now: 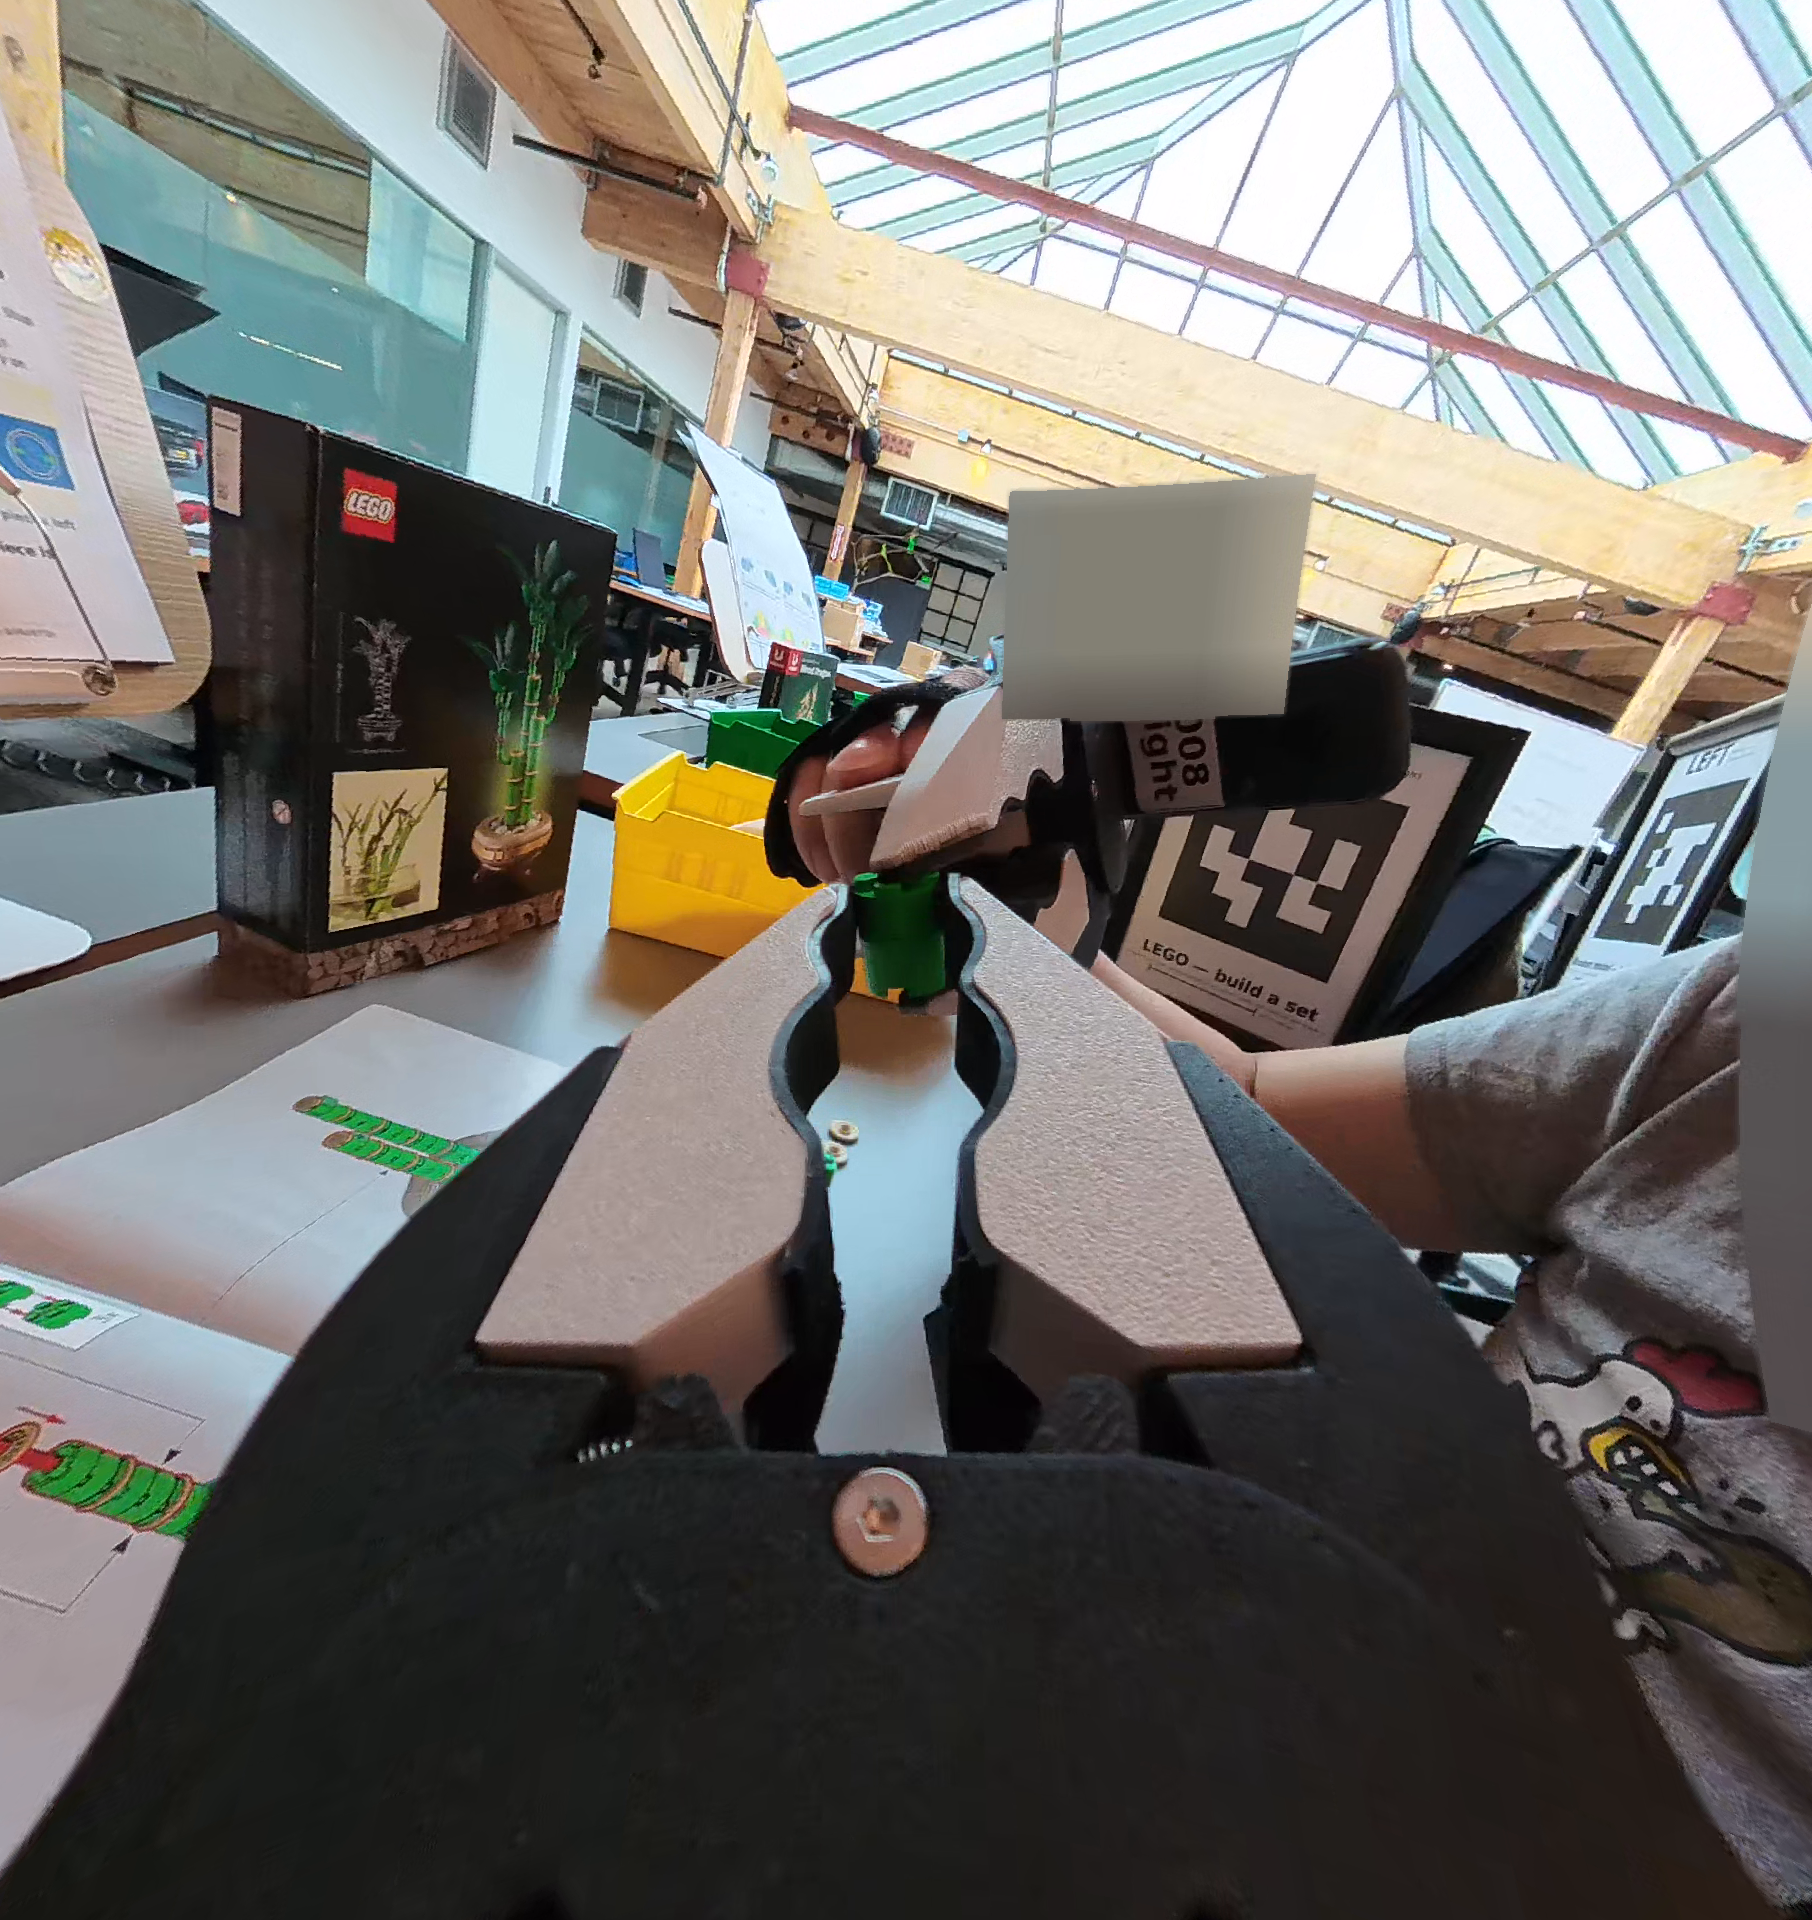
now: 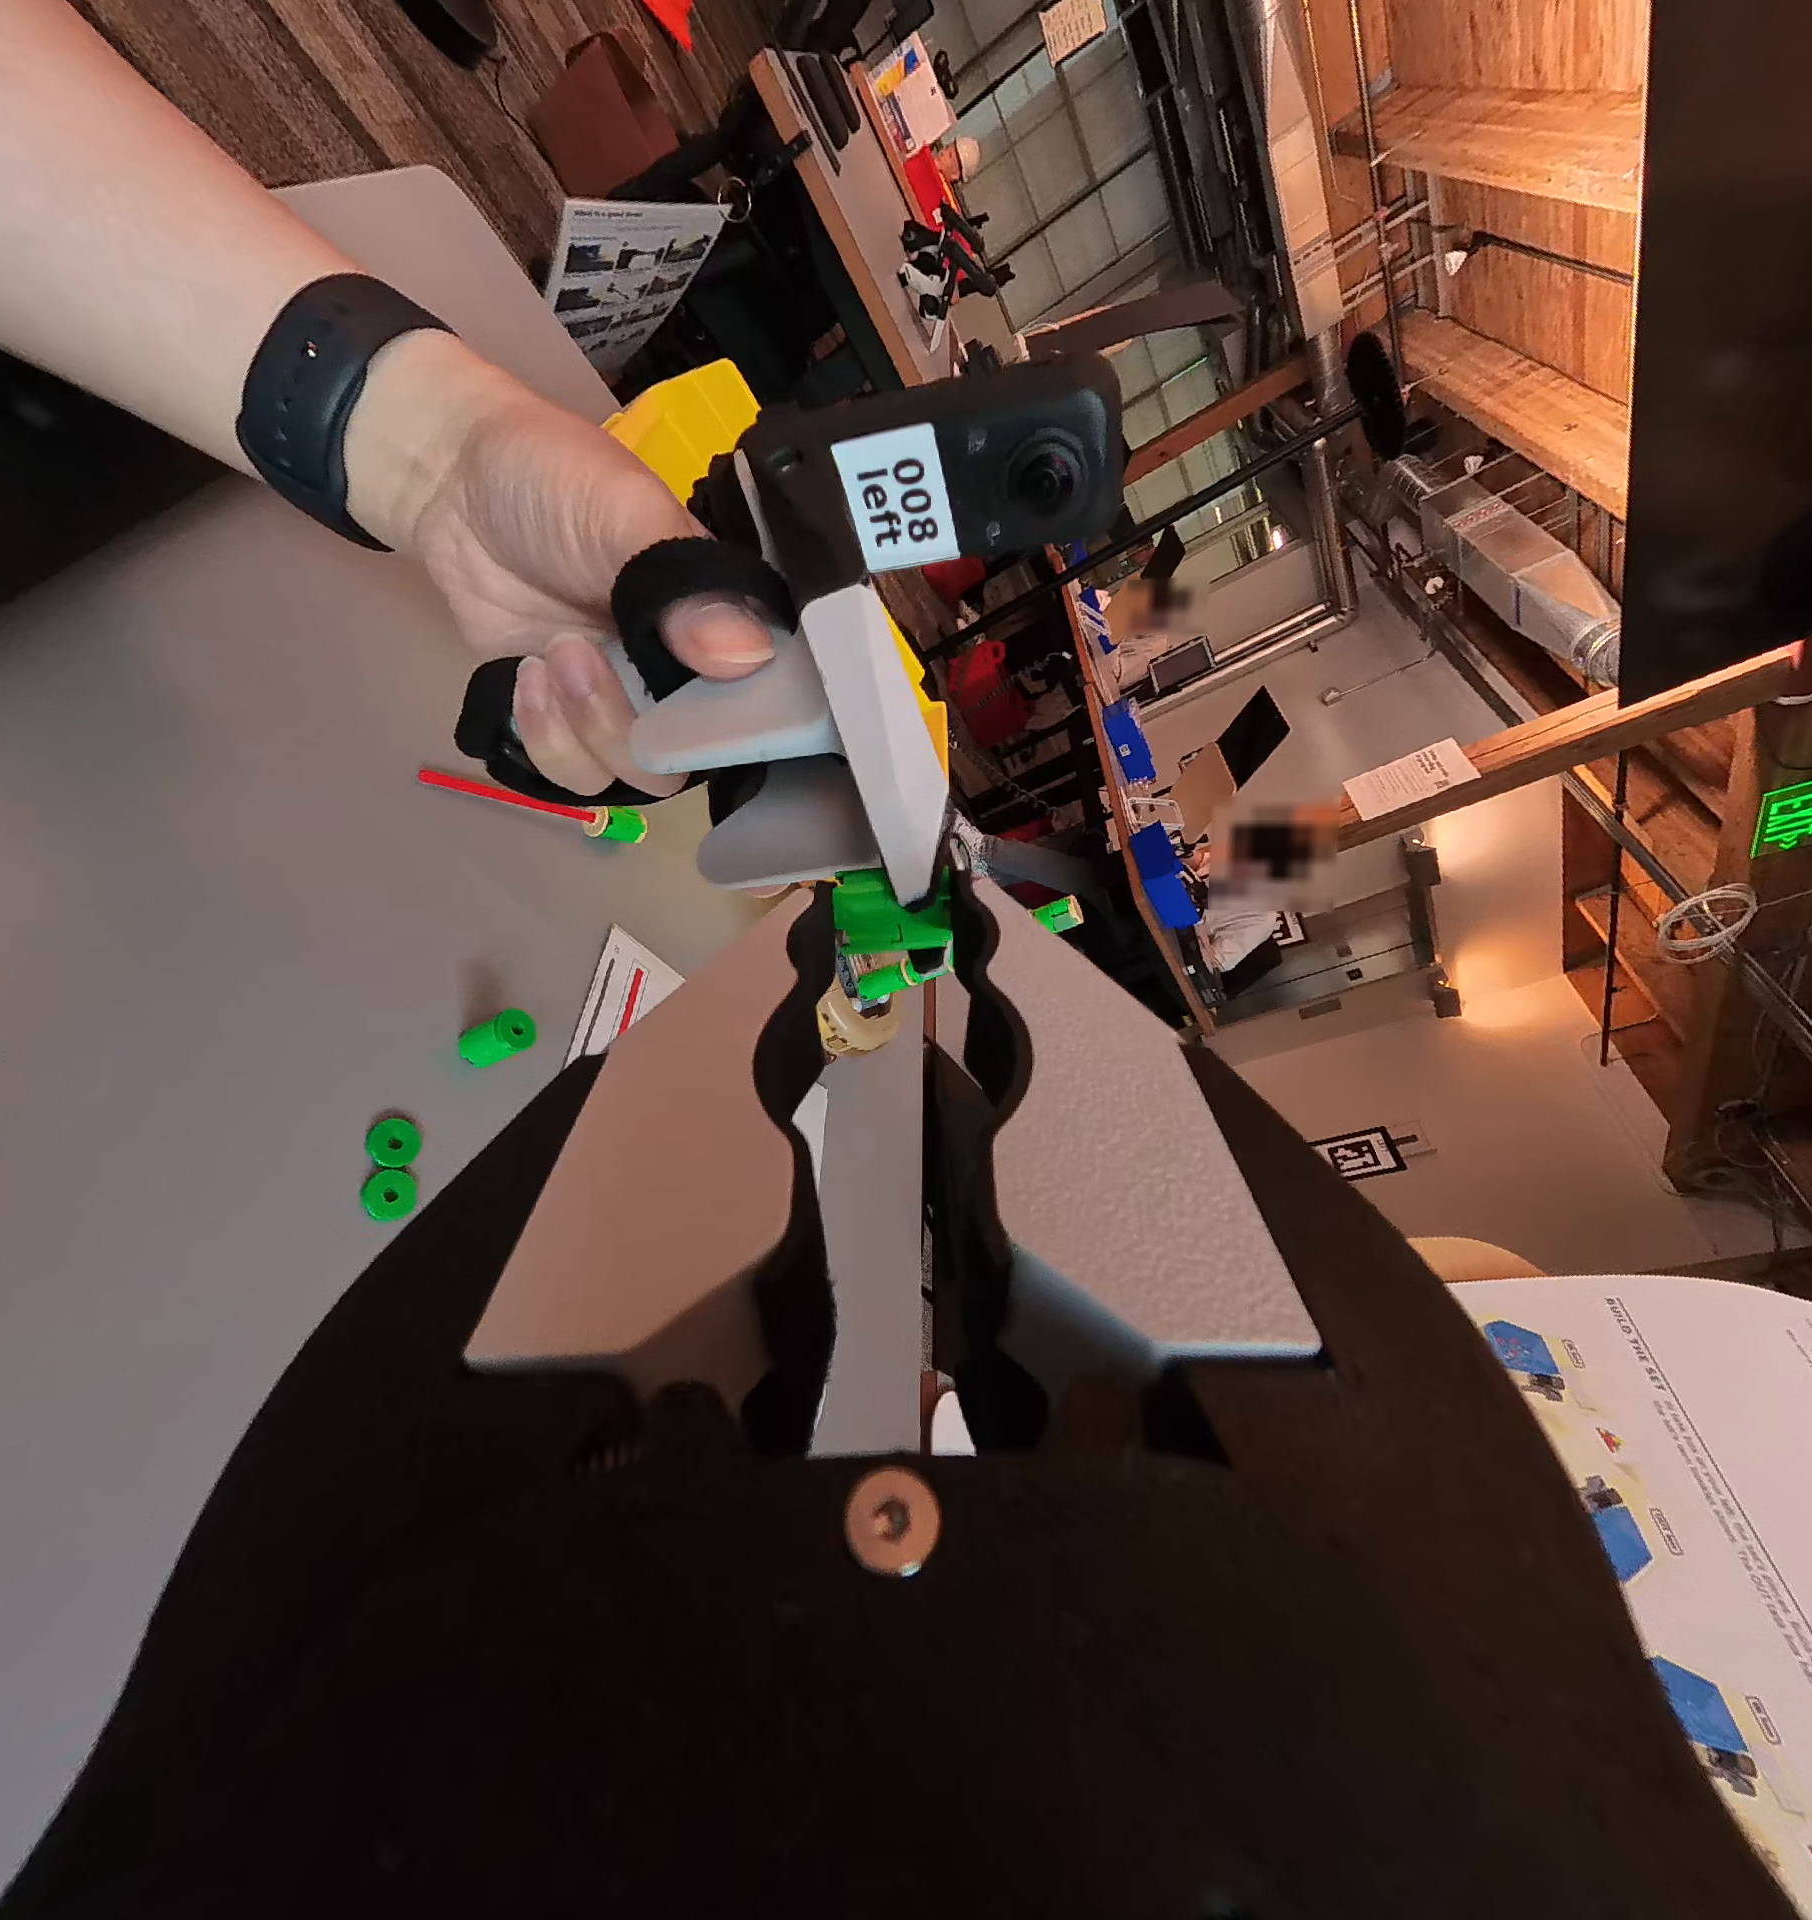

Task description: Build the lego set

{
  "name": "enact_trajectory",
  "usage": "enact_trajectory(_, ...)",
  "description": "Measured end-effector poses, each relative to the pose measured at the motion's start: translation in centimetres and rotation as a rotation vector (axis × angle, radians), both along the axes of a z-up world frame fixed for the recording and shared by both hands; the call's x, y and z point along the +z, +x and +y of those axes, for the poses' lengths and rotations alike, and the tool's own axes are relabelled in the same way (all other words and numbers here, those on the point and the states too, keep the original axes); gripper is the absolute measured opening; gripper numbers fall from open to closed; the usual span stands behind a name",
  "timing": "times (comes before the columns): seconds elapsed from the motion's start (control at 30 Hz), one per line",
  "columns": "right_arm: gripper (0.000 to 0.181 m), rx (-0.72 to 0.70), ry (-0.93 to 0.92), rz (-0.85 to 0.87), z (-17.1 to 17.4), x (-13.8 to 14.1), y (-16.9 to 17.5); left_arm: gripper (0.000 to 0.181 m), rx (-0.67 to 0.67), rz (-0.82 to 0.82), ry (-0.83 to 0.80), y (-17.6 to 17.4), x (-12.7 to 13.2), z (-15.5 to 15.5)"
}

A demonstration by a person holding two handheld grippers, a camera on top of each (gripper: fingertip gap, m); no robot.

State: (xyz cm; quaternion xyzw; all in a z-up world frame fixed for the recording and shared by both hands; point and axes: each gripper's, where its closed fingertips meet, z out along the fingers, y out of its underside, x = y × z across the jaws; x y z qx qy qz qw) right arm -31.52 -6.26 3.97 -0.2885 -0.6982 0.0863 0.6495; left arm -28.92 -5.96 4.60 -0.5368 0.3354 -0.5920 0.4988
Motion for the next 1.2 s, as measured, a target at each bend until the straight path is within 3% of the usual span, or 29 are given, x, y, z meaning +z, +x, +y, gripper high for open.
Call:
enact_trajectory(0.37,0.022,-0.022,0.012,0.016,0.3,0.7,0.8,0.024,-0.068,-0.148,-0.159,-1.5,1.3,0.7)
enact_trajectory(0.6,0.022,-0.070,0.026,-0.001,1.4,0.6,1.6,0.026,-0.043,-0.117,-0.154,-1.4,0.8,0.9)
enact_trajectory(0.87,0.020,-0.218,-0.153,0.191,6.8,2.5,7.3,0.023,-0.009,-0.092,-0.153,-1.6,0.4,1.5)
enact_trajectory(1.2,0.021,-0.205,-0.081,0.131,6.1,1.9,6.7,0.023,0.054,-0.024,-0.126,-1.6,-0.5,2.2)
